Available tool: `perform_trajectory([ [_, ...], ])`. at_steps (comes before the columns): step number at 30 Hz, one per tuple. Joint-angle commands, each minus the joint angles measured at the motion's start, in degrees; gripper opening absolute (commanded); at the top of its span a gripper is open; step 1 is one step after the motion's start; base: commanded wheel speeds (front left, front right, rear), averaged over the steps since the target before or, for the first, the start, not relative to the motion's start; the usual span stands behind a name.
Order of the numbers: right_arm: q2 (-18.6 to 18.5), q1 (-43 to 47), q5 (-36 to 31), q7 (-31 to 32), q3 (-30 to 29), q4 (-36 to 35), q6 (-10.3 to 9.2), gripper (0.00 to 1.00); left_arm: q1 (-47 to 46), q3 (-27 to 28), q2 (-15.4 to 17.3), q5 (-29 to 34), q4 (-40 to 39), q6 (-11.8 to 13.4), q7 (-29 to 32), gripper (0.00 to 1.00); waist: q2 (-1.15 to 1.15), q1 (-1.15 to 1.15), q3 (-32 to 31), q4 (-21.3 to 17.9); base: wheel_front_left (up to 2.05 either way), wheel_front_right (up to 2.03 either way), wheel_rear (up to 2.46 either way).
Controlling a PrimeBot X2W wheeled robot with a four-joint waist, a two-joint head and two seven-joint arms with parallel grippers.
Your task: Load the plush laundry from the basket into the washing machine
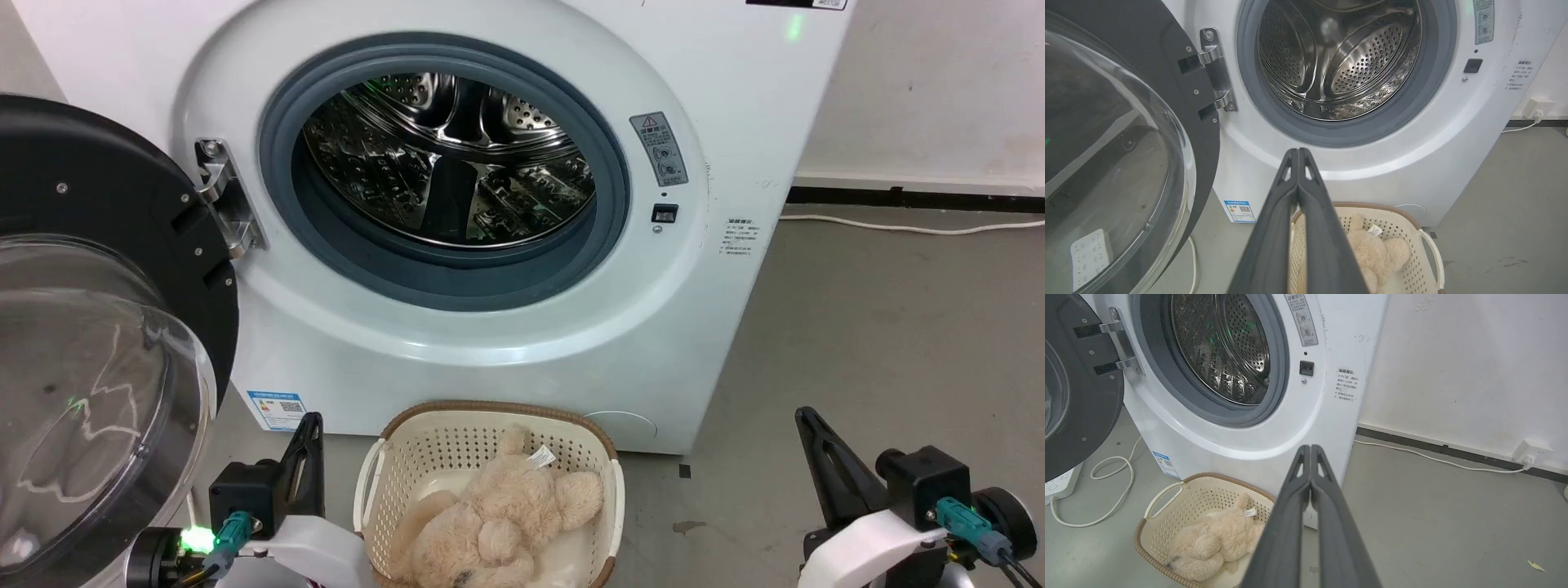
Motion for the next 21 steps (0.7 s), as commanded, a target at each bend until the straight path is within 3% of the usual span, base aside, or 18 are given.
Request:
perform_trajectory([
  [1,0.23,-0.68,-0.43,0.02,-0.01,0.10,0.03,0.00,-0.86,0.05,-0.01,0.09,-0.27,0.16,0.02,0.00,0.00,0.00,0.00,0.00,0.00,0.00,0.00],
  [20,0.23,-0.68,-0.43,0.02,-0.01,0.10,0.03,0.00,-0.86,0.05,-0.01,0.09,-0.27,0.16,0.02,0.00,0.00,0.00,0.00,0.00,0.00,0.00,0.00],
  [21,0.00,0.00,0.00,0.00,0.00,0.00,0.00,1.00,0.00,0.01,0.00,0.00,0.00,0.00,0.00,1.00,0.00,0.00,0.00,0.00,0.00,0.00,0.00],
])
